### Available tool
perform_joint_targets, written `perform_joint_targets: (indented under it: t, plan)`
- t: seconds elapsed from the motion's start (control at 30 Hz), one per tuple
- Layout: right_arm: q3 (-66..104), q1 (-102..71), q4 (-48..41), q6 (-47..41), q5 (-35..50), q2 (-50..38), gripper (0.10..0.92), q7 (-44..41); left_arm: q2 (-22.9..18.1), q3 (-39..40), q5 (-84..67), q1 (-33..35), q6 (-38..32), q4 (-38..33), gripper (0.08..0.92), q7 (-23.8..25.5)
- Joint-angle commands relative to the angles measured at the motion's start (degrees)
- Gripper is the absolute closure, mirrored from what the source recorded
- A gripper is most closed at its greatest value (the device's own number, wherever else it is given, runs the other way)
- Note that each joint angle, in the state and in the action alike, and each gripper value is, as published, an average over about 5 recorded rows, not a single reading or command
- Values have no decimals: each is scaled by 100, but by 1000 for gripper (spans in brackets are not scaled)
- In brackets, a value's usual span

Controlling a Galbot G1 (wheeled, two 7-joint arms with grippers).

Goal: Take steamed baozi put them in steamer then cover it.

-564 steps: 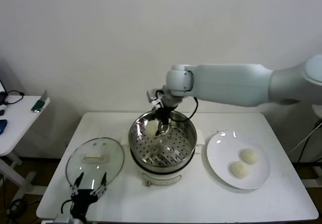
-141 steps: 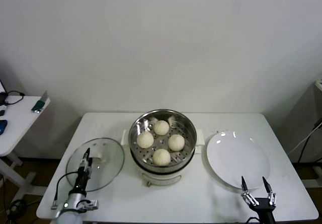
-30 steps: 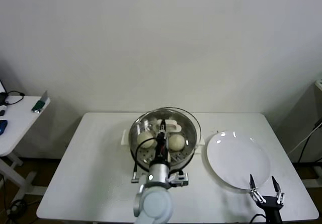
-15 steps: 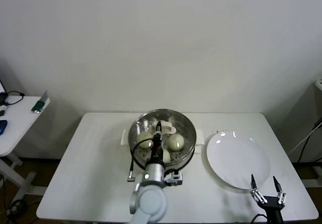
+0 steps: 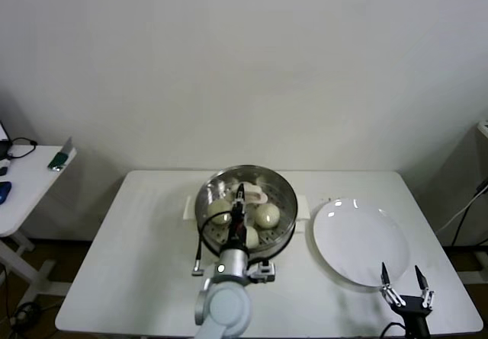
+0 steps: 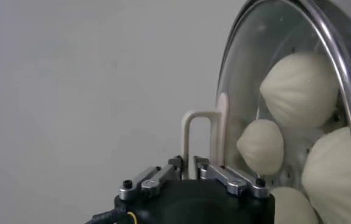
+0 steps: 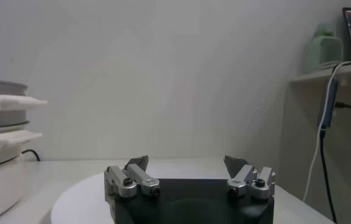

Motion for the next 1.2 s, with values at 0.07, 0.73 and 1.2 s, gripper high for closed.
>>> perform_joint_targets:
  t: [0.07, 0.73, 1.2]
  plan:
    - [-17, 35, -4, -93, 13, -6, 203, -14, 216, 96, -765, 23, 92, -596, 681, 141]
    - [-58, 103, 294, -274, -323, 9, 203, 480, 833, -979, -4652, 1188, -1214, -2073, 181, -1473]
    - [-63, 148, 332, -261, -317, -7, 203, 506, 1386, -3756, -9170, 1940, -2429, -1925, 177, -1327]
